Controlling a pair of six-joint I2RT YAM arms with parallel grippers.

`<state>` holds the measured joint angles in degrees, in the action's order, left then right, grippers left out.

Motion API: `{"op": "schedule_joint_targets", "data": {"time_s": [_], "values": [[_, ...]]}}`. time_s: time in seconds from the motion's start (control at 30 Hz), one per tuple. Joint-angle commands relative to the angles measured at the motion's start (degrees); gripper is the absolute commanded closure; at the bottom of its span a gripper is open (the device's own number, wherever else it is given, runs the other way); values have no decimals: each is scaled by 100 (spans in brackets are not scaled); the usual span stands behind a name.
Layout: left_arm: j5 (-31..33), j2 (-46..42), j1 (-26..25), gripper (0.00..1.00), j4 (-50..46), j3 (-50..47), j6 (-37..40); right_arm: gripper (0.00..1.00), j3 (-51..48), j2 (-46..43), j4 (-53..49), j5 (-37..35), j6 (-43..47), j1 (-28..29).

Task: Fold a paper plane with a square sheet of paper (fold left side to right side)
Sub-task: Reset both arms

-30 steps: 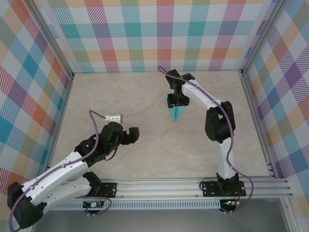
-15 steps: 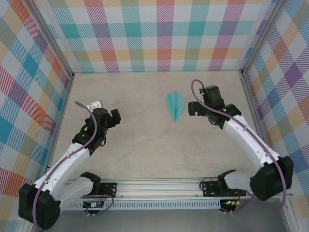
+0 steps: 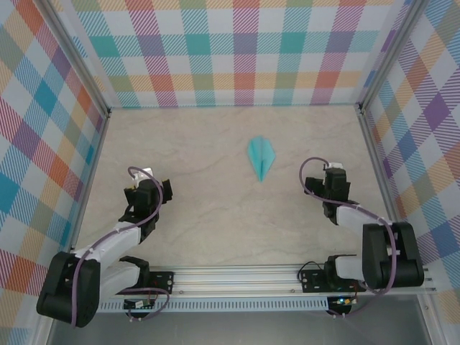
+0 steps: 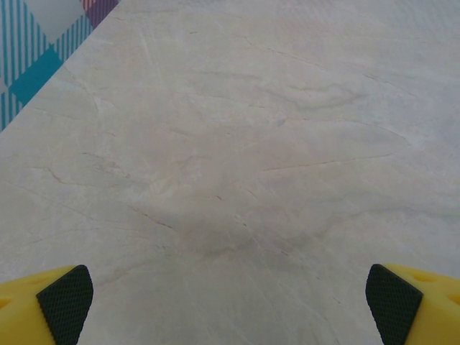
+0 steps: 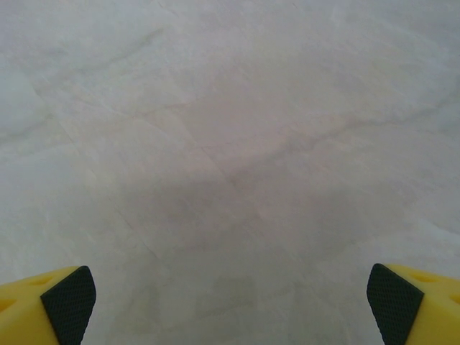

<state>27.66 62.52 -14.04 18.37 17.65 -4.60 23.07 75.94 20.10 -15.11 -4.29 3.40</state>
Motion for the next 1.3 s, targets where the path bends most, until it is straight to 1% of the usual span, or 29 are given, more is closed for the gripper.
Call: {"op": "schedule_joint_targets", "data": {"time_s": [0.0, 0.07, 0.1, 0.13, 0.2, 0.23, 0.27, 0.3, 0.33, 0.4, 0.5, 0.57, 0.6, 0.63, 0.67, 0.7, 1.0, 1.27], "values": [[-425, 254, 269, 0, 1387, -185, 309, 0, 144, 399, 1855, 532, 266, -32], [-752, 429, 363, 0, 1699, -196, 416, 0, 236, 814, 2046, 763, 334, -59], [-887, 536, 383, 0, 1897, -212, 471, 0, 193, 1008, 2354, 913, 359, -71], [-1007, 647, 410, 0, 2070, -227, 519, 0, 168, 981, 2255, 1037, 275, -173], [-1181, 850, 452, 0, 2381, -212, 576, 0, -14, 1166, 2793, 1152, 249, -243], [-1300, 975, 471, 0, 2535, -198, 626, 0, 21, 1112, 2597, 1205, 253, -255], [-1385, 1083, 486, 0, 2684, -174, 660, 0, 2, 1150, 2737, 1227, 245, -269], [-1447, 1228, 498, 0, 2835, -159, 694, 0, 25, 1118, 2613, 1237, 239, -265], [-1537, 1369, 510, 0, 2952, -124, 801, 0, 13, 1144, 2706, 1233, 246, -270], [-1659, 1816, 588, 0, 3360, -90, 862, 0, 14, 1142, 2688, 1237, 244, -278], [-1761, 2725, 639, 1, 4143, -16, 887, 0, 22, 1140, 2652, 1227, 253, -278], [-1751, 2585, 678, 0, 3315, 265, 813, 0, 21, 1138, 2654, 1223, 253, -278], [-1614, 2724, 693, 0, 3283, 399, 751, 0, 20, 1130, 2653, 1229, 254, -278], [-1585, 2694, 803, 0, 2848, 584, 621, 0, 18, 1133, 2658, 1226, 254, -271], [-1829, 2708, 967, 0, 2872, 586, 488, 0, 21, 1133, 2663, 1224, 254, -274], [-1887, 2693, 1000, 0, 2879, 575, 478, 0, 13, 1133, 2669, 1230, 262, -269], [-1957, 2704, 991, 0, 2821, 617, 529, 0, 78, 1141, 2557, 1438, 350, -269], [-1955, 2704, 989, 0, 2821, 617, 524, 0, 92, 1142, 2532, 1459, 350, -270]]}}
